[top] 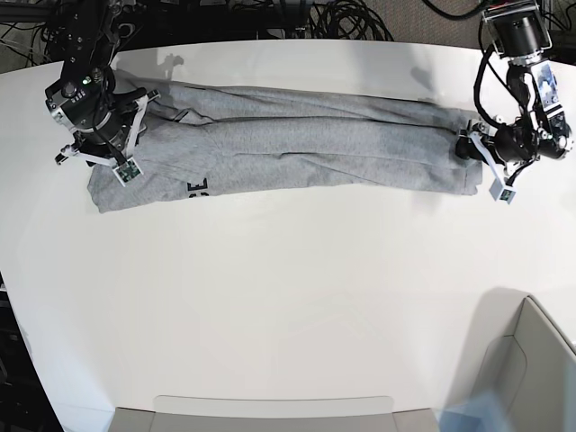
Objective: Fold the T-shirt properly
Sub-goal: 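Release the strip and move the left gripper inward along it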
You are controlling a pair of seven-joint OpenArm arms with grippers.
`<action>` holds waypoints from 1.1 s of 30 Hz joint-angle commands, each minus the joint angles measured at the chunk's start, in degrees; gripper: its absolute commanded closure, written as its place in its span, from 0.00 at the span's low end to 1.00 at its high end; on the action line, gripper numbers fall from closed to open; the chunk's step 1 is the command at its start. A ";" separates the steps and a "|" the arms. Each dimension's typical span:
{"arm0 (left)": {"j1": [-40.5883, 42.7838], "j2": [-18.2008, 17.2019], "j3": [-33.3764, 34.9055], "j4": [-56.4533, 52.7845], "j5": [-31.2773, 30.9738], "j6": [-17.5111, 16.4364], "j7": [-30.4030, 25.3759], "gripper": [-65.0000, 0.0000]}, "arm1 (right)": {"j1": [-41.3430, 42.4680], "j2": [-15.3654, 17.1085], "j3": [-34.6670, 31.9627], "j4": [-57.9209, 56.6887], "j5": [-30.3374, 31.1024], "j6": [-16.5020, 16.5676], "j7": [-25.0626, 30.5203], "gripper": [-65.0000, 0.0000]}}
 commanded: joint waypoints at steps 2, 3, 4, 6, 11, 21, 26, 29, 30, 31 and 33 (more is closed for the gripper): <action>1.17 0.29 0.55 -1.13 1.72 0.34 3.32 0.50 | 0.57 0.56 0.11 0.83 -0.08 0.57 0.34 0.66; 1.26 0.29 0.55 -1.22 1.81 0.34 3.85 0.51 | 0.57 0.56 0.11 0.83 -0.08 0.57 0.34 0.66; 1.79 0.29 0.46 -1.22 1.81 0.34 4.20 0.53 | 0.57 0.56 0.11 0.83 -0.08 0.57 0.34 0.66; 2.40 0.29 0.72 -1.04 1.72 0.34 4.73 0.61 | 0.57 0.56 0.11 0.83 -0.08 0.57 0.34 0.66; 2.31 0.56 0.46 -1.04 1.72 0.34 6.22 1.00 | 1.36 0.39 0.11 0.83 -0.08 0.57 0.34 0.66; -0.50 -0.50 -10.88 -1.22 2.07 0.34 4.29 1.00 | 1.54 0.12 0.20 0.83 0.01 0.48 0.34 0.66; -4.81 -4.46 -12.20 -3.50 7.87 0.34 3.94 1.00 | 1.54 0.04 0.20 1.01 0.27 0.48 0.43 0.66; -8.67 -6.13 -11.94 -7.81 12.53 0.34 3.76 1.00 | 2.33 -0.05 0.29 1.01 0.36 0.48 0.43 0.66; -9.64 -6.39 -11.94 -8.86 13.76 0.34 3.32 1.00 | 2.33 -0.05 0.29 1.01 0.36 0.48 0.43 0.66; -10.35 -6.57 -11.94 -9.57 14.73 0.34 2.62 1.00 | 2.33 -0.05 0.29 1.01 0.36 0.48 0.43 0.66; -11.14 -6.83 -11.94 -9.57 16.22 0.34 2.27 1.00 | 2.42 -0.76 0.29 1.18 0.36 0.48 0.43 0.66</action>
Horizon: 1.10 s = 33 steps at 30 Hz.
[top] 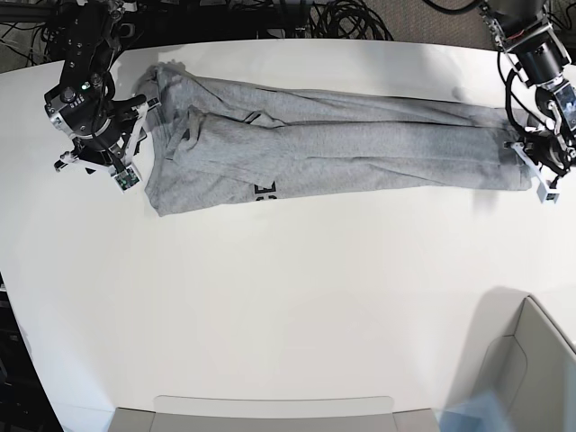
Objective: Fold the T-shirt properly
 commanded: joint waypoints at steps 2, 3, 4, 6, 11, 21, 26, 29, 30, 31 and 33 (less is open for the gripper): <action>-0.62 -1.34 -0.53 0.64 0.51 0.16 0.41 1.00 | 0.62 0.03 0.16 1.25 0.34 0.46 0.48 0.66; -0.71 -2.14 -0.62 1.08 0.34 0.16 0.94 1.00 | 0.62 -0.23 0.16 1.25 0.34 0.46 0.48 0.66; -0.71 -2.49 -0.62 2.22 0.34 0.16 1.29 1.00 | 0.62 -0.32 0.16 1.25 0.34 0.46 0.48 0.66; -0.27 -2.49 -0.79 6.18 0.34 0.16 1.56 1.00 | 0.62 -0.32 0.16 1.16 0.34 0.46 0.48 0.66; 1.66 0.33 -1.94 15.94 0.34 0.16 6.48 1.00 | 1.24 -0.15 0.16 1.16 0.34 0.46 0.48 0.66; 7.46 12.28 -2.29 38.35 0.51 0.16 7.23 1.00 | 1.33 -0.15 0.07 0.98 0.25 0.46 0.48 0.66; 10.72 17.91 5.89 45.91 0.51 0.16 7.23 1.00 | 1.33 -0.06 0.07 0.98 0.25 0.55 0.48 0.66; 11.68 20.72 9.67 50.05 0.25 0.16 7.23 1.00 | 1.33 0.03 0.07 0.98 0.25 0.55 0.48 0.66; 11.68 21.78 10.55 50.75 0.25 0.16 7.23 1.00 | 1.33 0.03 -0.02 0.98 0.25 0.55 0.48 0.66; 11.68 22.48 11.34 50.75 0.25 0.16 7.23 1.00 | 1.33 0.03 -0.02 0.98 0.25 0.55 0.48 0.66; 11.60 22.83 13.45 50.66 0.42 0.16 7.23 1.00 | 1.33 0.03 -0.02 0.98 0.25 0.55 0.48 0.66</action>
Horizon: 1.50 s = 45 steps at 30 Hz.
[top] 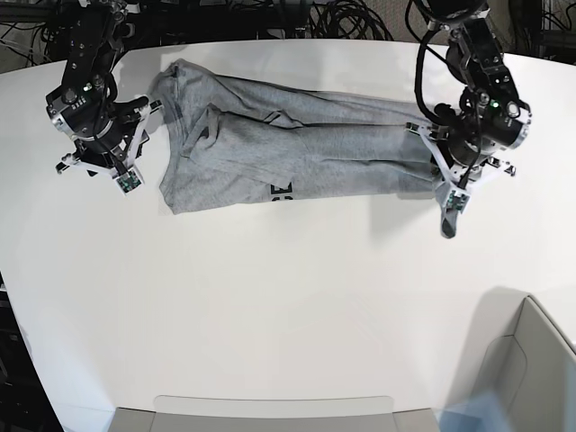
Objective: Fold the T-shirt properly
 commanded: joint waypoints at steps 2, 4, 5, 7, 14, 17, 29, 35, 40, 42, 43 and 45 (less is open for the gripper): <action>-0.40 -0.42 4.62 0.94 -0.43 0.07 -0.58 1.00 | 0.63 0.62 0.09 0.90 0.27 0.55 0.48 0.66; 1.18 0.90 7.52 0.94 -0.43 0.07 -0.58 1.00 | 0.63 0.71 0.09 0.81 0.19 0.55 0.48 0.66; 1.62 1.69 8.40 0.94 -0.43 0.07 -0.58 1.00 | 0.63 0.71 0.18 0.81 0.10 0.55 0.48 0.66; 1.97 3.01 10.07 0.85 -0.61 0.07 -0.58 1.00 | 0.63 0.71 0.18 0.81 0.10 0.55 0.48 0.66; 3.03 5.29 13.77 0.76 -0.34 0.07 -0.58 1.00 | 0.63 0.71 0.09 0.81 0.10 0.55 0.48 0.66; 3.03 5.91 13.94 0.76 -0.34 0.07 -0.58 1.00 | 0.63 0.71 0.09 0.81 0.10 0.55 0.48 0.66; 3.12 6.35 13.77 0.32 -0.69 0.07 -0.58 0.55 | 0.54 0.71 0.00 0.81 0.10 0.55 0.48 0.66; 2.76 11.09 13.59 0.50 -3.07 0.07 -0.58 0.59 | 0.63 0.71 0.00 0.81 0.10 0.55 0.48 0.66; 1.01 11.53 8.14 0.85 -9.05 0.07 -0.58 0.74 | 0.63 0.71 0.00 0.81 0.27 0.55 0.56 0.66; 1.01 11.18 3.39 0.85 -13.09 0.07 -0.58 0.83 | 0.72 0.62 0.00 0.81 0.27 0.55 0.56 0.66; 1.01 11.18 0.93 0.85 -14.58 0.07 -0.58 0.86 | 0.80 0.53 0.00 0.81 0.27 0.55 0.56 0.66; 1.09 11.18 -3.99 0.67 -16.52 0.07 -0.58 0.91 | 1.42 0.36 0.00 0.81 0.27 0.55 0.56 0.66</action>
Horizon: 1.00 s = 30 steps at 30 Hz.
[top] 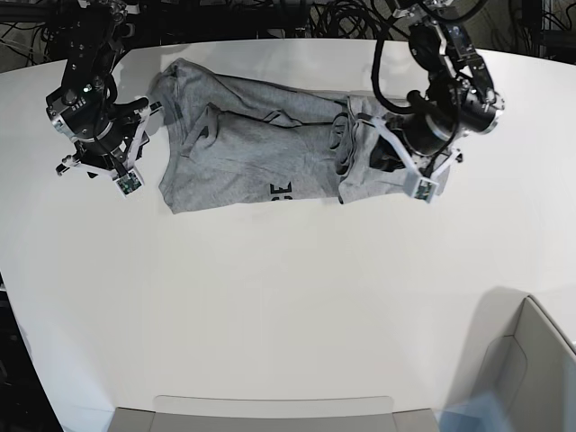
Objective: Fold the T-shirt properly
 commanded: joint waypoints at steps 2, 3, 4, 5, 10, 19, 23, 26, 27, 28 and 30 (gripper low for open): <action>-0.46 -1.11 -2.34 0.56 -1.46 -0.06 -0.60 0.94 | 0.87 0.23 0.07 0.90 0.32 0.57 0.52 0.66; -0.37 -2.60 -1.91 -0.05 -1.55 -0.06 -0.60 0.95 | 1.31 -0.30 0.07 1.07 0.32 0.57 0.52 0.66; -0.37 -3.40 -1.29 -0.58 -1.55 -0.06 -0.60 0.95 | 2.02 -1.18 0.07 1.16 0.32 0.57 0.52 0.66; -0.28 -4.10 -0.94 -1.11 -1.55 -0.06 -0.60 0.95 | 2.54 -2.06 0.07 1.16 0.32 0.57 0.43 0.66; 1.56 -4.98 -1.11 -2.87 -1.55 -0.06 -0.60 0.95 | 4.74 -5.84 -3.01 1.34 4.28 2.33 0.17 0.65; 3.06 -5.15 -1.03 -3.04 -1.55 -0.06 -0.60 0.95 | 2.72 -11.55 12.29 0.63 35.57 2.72 -5.72 0.65; 3.06 -6.21 -0.59 -4.80 -1.55 -0.06 -0.60 0.95 | 2.02 -8.92 20.55 -3.50 43.48 2.72 -5.90 0.65; 3.06 -6.21 -0.59 -6.38 -1.55 -0.06 -0.60 0.95 | 1.84 -4.87 21.26 -11.50 45.68 2.72 -6.16 0.65; 3.06 -6.21 -0.59 -6.47 -1.55 -0.06 -0.60 0.95 | 1.84 -4.08 21.26 -14.14 45.95 2.72 -5.90 0.65; 3.06 -6.21 -0.59 -6.56 -1.63 -0.06 -0.60 0.95 | 1.66 -3.29 21.26 -17.04 45.86 2.72 -5.81 0.65; 3.06 -6.21 -0.59 -6.56 -1.63 -0.06 -0.60 0.95 | 1.40 -2.15 21.26 -20.99 45.51 2.72 -5.72 0.65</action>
